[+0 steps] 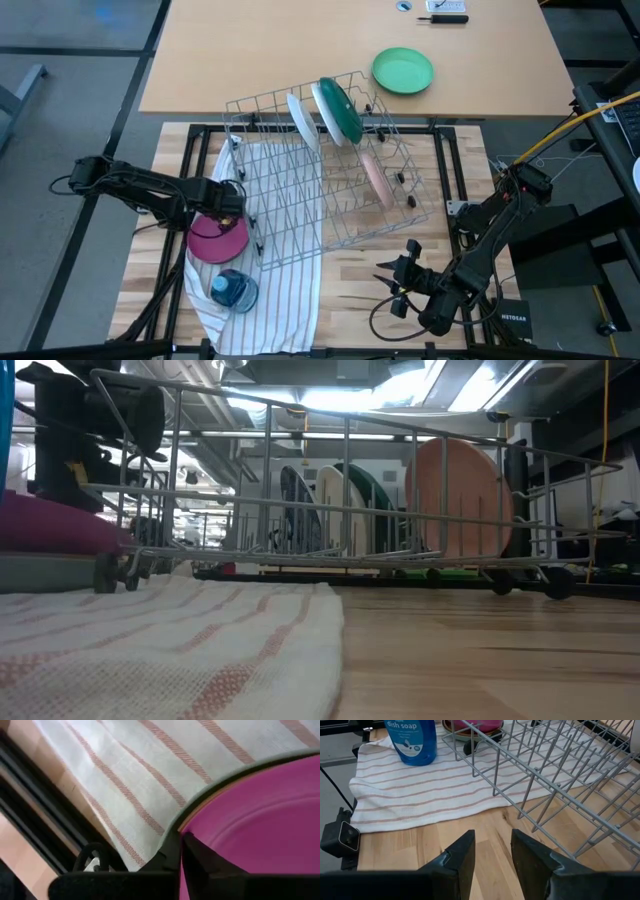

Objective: Sort dishes
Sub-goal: Put the pink plate into the dish rack

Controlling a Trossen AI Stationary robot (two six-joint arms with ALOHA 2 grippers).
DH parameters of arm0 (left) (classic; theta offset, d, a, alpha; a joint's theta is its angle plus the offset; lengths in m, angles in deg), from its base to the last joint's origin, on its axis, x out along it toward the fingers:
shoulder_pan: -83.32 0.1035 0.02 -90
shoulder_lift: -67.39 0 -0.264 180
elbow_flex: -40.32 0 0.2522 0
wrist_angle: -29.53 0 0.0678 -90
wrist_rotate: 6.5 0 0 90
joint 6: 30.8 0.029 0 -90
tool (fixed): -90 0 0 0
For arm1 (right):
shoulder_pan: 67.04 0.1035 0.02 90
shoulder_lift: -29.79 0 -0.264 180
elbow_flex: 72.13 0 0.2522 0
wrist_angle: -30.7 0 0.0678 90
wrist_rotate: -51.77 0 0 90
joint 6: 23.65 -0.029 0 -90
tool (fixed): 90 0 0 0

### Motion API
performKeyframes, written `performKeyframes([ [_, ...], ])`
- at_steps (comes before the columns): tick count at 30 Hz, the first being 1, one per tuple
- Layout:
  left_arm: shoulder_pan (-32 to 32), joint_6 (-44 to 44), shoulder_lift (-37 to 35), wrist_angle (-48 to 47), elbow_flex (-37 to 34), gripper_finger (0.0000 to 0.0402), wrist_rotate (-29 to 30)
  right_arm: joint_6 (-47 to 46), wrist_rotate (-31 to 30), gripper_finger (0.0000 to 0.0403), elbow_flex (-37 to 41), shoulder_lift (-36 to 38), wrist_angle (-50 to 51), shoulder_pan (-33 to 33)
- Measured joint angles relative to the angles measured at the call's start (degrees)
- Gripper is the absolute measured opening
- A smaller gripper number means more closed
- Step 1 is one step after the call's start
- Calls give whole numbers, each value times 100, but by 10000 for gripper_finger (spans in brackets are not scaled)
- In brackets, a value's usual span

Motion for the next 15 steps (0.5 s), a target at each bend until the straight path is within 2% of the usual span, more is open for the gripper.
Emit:
performKeyframes([
  [5, -2, -387, 1, -71, 28, 0, 12, 0, -1, 129, 0, 0, -7, 0],
  [15, -7, -856, 10, -875, 399, 0, 312, 0, -2, 129, 0, 0, -15, 0],
])
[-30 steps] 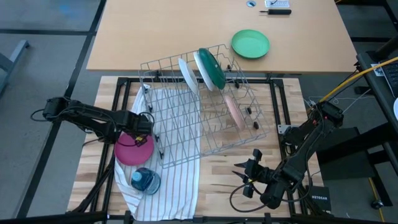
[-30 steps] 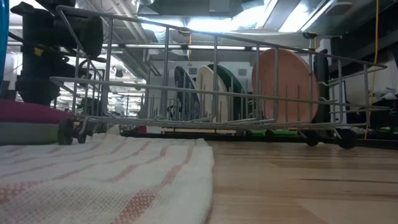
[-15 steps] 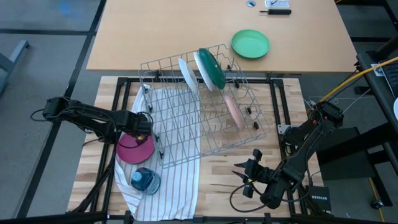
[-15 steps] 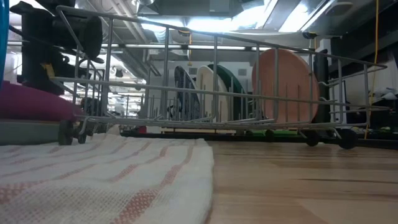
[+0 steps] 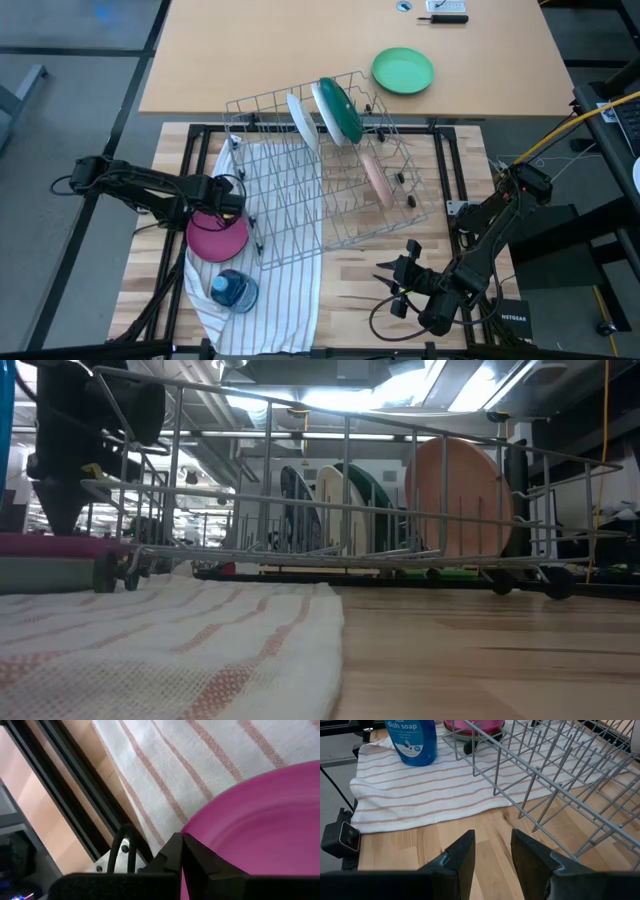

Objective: Sort dishes
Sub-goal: Put the pink plate into the dish rack

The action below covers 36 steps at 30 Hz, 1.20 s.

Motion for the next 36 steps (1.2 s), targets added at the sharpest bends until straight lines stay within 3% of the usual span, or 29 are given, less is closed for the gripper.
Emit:
performKeyframes([
  [16, 0, -142, -84, -623, 614, 0, -363, 0, 0, 129, 0, 0, 4, 0],
  [26, -130, 161, -784, -968, 1276, 0, -477, 0, 17, 129, 0, 0, 2, 0],
  [30, -381, 627, -1125, -942, 1499, 0, -936, 0, 59, 129, 0, 0, 0, 0],
  [36, -899, 700, -1474, -935, 1533, 0, -2359, 0, 62, 129, 0, 0, -21, 0],
])
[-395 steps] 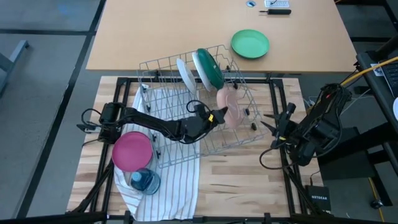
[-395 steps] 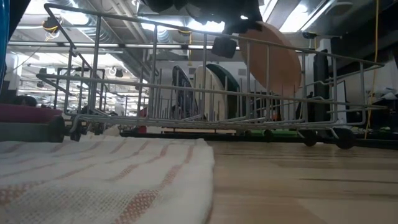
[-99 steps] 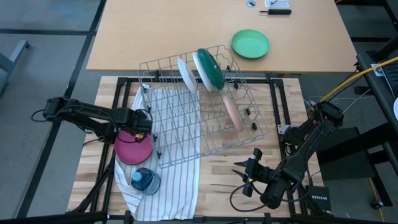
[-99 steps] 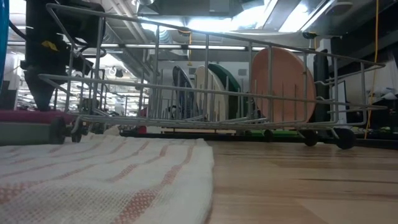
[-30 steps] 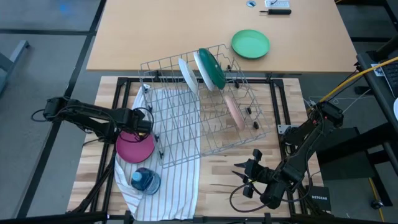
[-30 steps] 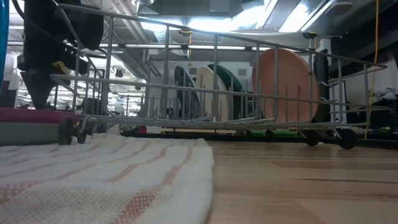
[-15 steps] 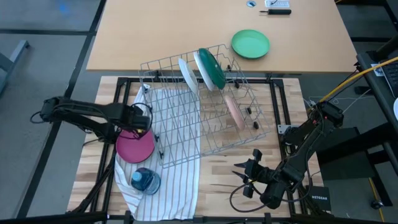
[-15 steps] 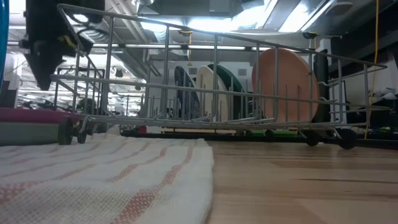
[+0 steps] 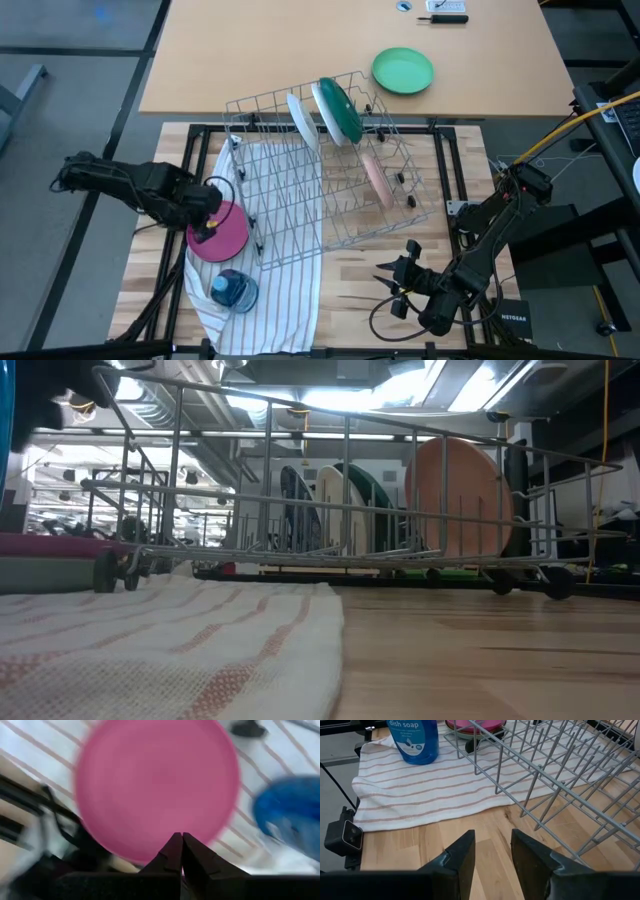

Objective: Sort dishes
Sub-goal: Put the pink plate into the dish rack

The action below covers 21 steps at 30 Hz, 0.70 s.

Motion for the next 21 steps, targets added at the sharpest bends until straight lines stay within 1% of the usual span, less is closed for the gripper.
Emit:
performKeyframes([
  [2, -210, -229, -13, 6, 0, 0, -377, 0, -1, 129, 0, 0, -2, 0],
  [4, -427, -385, 4, 29, -3, 0, -599, 0, -1, 129, 0, 0, -2, 0],
  [6, -653, -512, 29, 102, -35, 1, -644, -5, 2, 129, 0, 0, -9, 0],
  [8, -867, -603, 50, 178, -90, 10, -646, -9, 2, 129, 0, 0, -35, 0],
  [12, -1255, -984, 94, 493, -242, 53, -648, -13, 27, 129, 0, 0, -48, 0],
  [17, -1787, -1019, 220, 890, -319, 115, -663, -17, 102, 129, 0, 0, -48, 1],
  [21, -2158, -1176, 417, 1108, -319, 143, -663, -17, 104, 129, 0, 0, -48, 0],
])
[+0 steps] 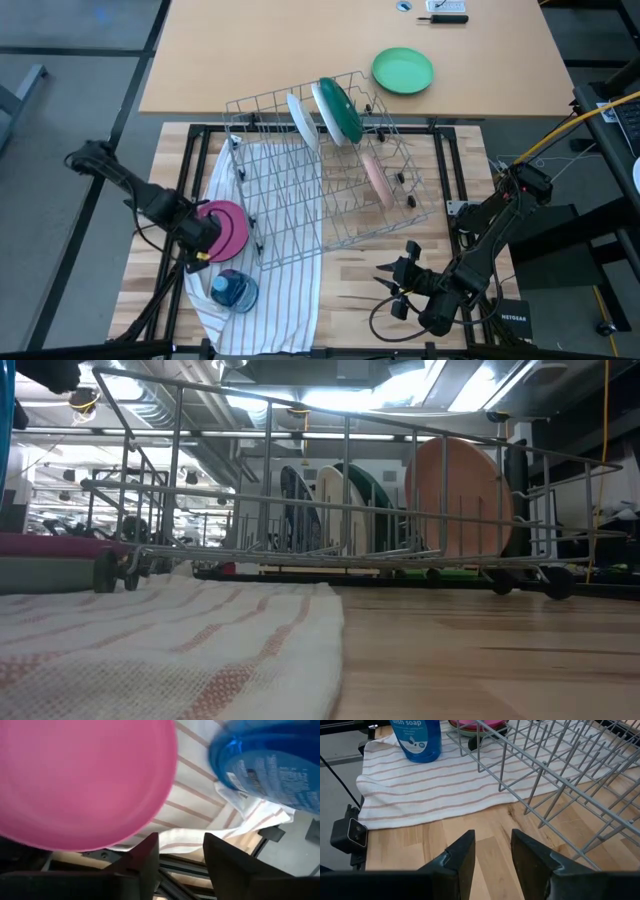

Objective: Sort dishes
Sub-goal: Put the pink plate into the dish rack

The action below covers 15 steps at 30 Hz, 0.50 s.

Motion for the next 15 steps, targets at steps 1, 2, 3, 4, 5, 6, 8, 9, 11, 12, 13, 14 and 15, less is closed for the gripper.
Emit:
performKeyframes([
  [1, -87, -57, 58, 80, 0, 148, 1, 0, 0, 129, 0, 0, 0, 0],
  [2, -175, -94, 130, 134, 0, 150, 1, 1, 0, 129, 0, 0, 0, 0],
  [3, -263, -131, 205, 171, 0, 152, 1, 1, 0, 129, 0, 0, 2, 0],
  [4, -343, -167, 286, 192, 0, 152, 1, 1, 0, 129, 0, 0, 2, 0],
  [5, -420, -220, 375, 191, 0, 152, 1, 1, 0, 129, 0, 0, 2, 0],
  [6, -493, -266, 467, 192, 0, 151, 1, 2, 0, 129, 0, 0, 3, 0],
  [8, -622, -385, 662, 233, 0, 149, 9, 7, 2, 129, 0, 0, 4, 0],
  [9, -681, -411, 758, 287, 0, 148, 16, 11, 2, 129, 0, 0, 8, 0],
  [11, -778, -429, 942, 356, 0, 148, 38, 13, 0, 129, 0, 0, 39, 0],
  [12, -817, -430, 1041, 357, 0, 149, 42, 15, 2, 129, 0, 0, 40, 0],
  [13, -847, -431, 1129, 386, 0, 150, 47, 30, 2, 129, 0, 0, 37, 0],
  [14, -870, -432, 1213, 405, 0, 150, 64, 60, 1, 129, 0, 0, 38, 0],
  [15, -887, -432, 1295, 399, 0, 150, 96, 106, 2, 129, 0, 0, 37, 0],
])
